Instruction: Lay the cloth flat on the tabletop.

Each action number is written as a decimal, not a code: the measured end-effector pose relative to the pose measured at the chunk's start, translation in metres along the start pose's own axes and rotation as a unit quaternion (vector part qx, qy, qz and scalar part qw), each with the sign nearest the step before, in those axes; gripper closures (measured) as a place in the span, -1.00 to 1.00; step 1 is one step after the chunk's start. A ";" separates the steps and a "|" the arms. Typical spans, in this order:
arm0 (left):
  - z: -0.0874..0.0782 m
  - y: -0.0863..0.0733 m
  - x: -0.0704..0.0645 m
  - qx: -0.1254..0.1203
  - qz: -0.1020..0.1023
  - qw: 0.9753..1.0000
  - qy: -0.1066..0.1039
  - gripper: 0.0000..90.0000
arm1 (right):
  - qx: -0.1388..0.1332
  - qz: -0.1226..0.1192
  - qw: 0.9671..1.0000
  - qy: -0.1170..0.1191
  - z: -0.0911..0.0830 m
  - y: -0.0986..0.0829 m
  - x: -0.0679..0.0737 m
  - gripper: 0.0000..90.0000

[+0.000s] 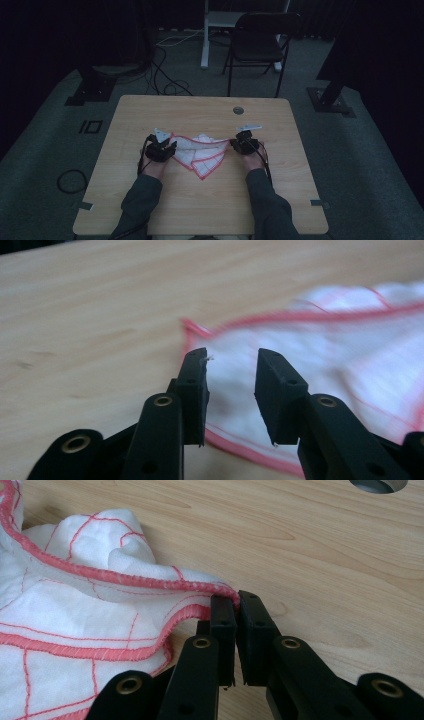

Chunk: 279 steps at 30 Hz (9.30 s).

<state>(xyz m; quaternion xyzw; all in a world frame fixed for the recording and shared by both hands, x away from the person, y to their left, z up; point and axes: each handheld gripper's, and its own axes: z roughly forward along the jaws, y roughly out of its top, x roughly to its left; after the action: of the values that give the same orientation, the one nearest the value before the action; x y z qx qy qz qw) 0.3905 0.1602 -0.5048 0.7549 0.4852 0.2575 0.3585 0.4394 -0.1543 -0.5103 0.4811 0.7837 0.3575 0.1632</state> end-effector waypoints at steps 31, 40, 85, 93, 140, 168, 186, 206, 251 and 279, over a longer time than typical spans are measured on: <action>-0.008 -0.045 -0.057 0.063 0.066 0.992 -0.088 0.62 | -0.050 -0.061 0.996 0.029 -0.037 -0.005 0.039 0.35; -0.007 -0.043 -0.060 0.057 0.073 0.992 -0.084 0.57 | -0.023 -0.106 0.992 0.067 -0.019 -0.026 0.079 0.34; -0.020 -0.033 -0.045 0.033 0.072 0.994 -0.071 0.98 | -0.021 -0.098 0.994 0.041 -0.029 -0.031 0.055 0.91; -0.026 -0.033 -0.032 0.027 0.056 0.996 -0.060 0.98 | -0.025 -0.072 0.997 0.024 -0.039 -0.037 0.032 0.91; 0.012 0.006 -0.036 0.009 0.074 0.993 -0.089 0.31 | -0.018 -0.031 0.999 0.029 -0.074 -0.081 0.001 0.88; 0.036 0.012 -0.002 0.061 0.029 0.996 -0.050 0.97 | -0.016 -0.021 0.999 0.019 -0.083 -0.089 -0.009 0.96; 0.035 0.009 0.019 0.060 -0.001 0.998 -0.029 0.97 | 0.003 0.001 1.000 0.029 -0.046 -0.075 -0.010 0.83; 0.024 -0.005 0.061 0.065 -0.048 0.997 0.018 0.98 | 0.012 -0.002 1.000 0.020 -0.074 -0.086 -0.015 0.98; -0.035 -0.032 -0.023 0.034 0.063 0.995 -0.065 0.65 | -0.023 -0.113 0.991 0.071 -0.077 -0.083 0.038 0.80; -0.053 -0.079 -0.064 0.058 0.147 0.979 -0.131 0.44 | -0.003 -0.191 0.978 0.078 -0.045 -0.085 0.082 0.41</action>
<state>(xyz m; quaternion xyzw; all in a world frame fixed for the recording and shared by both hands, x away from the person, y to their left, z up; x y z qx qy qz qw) 0.2826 0.1384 -0.5371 0.8646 0.3322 0.1772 0.3328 0.3185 -0.1244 -0.5329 0.2926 0.8703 0.3587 0.1680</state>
